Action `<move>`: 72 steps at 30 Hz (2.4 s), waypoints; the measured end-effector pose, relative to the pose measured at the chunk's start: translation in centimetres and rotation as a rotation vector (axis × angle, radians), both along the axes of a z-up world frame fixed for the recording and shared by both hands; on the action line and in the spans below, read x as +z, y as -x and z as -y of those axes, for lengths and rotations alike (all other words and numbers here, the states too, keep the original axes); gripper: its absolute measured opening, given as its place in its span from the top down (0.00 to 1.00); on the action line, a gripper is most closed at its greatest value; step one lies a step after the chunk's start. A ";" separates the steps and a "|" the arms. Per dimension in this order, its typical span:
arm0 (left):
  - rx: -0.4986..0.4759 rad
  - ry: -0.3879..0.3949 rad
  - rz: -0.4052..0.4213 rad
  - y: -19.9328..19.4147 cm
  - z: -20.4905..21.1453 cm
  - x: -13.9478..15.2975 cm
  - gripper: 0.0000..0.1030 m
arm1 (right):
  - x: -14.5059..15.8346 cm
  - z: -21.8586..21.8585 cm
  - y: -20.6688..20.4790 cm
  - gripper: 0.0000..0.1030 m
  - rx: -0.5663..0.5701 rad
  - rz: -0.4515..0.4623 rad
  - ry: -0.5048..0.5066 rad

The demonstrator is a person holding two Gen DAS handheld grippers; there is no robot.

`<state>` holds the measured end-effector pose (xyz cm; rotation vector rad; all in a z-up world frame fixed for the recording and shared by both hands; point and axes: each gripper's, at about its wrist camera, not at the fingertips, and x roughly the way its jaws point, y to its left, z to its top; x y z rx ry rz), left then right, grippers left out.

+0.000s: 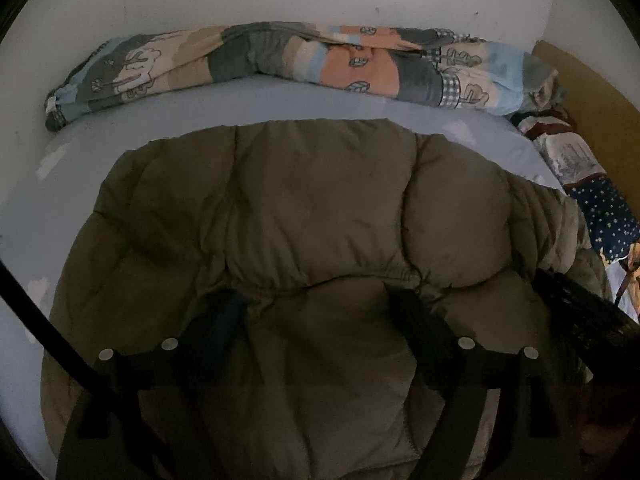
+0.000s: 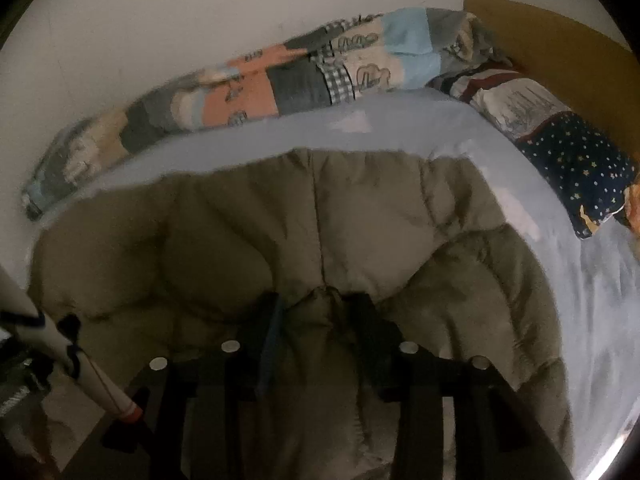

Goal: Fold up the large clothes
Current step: 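Press the folded jacket bundle flat with both grippers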

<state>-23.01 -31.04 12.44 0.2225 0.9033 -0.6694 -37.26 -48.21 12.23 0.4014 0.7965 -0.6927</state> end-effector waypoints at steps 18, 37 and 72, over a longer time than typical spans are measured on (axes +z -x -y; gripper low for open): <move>-0.095 0.059 0.210 6.0 -2.7 3.5 0.22 | 3.1 -1.5 6.1 0.56 -0.026 0.041 0.047; -0.102 -0.025 0.229 6.3 -1.2 0.8 0.22 | 0.2 0.4 5.8 0.53 -0.043 -0.029 -0.077; -0.061 0.014 0.299 8.1 -2.5 2.6 0.22 | 1.4 -0.5 5.6 0.50 -0.045 -0.038 -0.019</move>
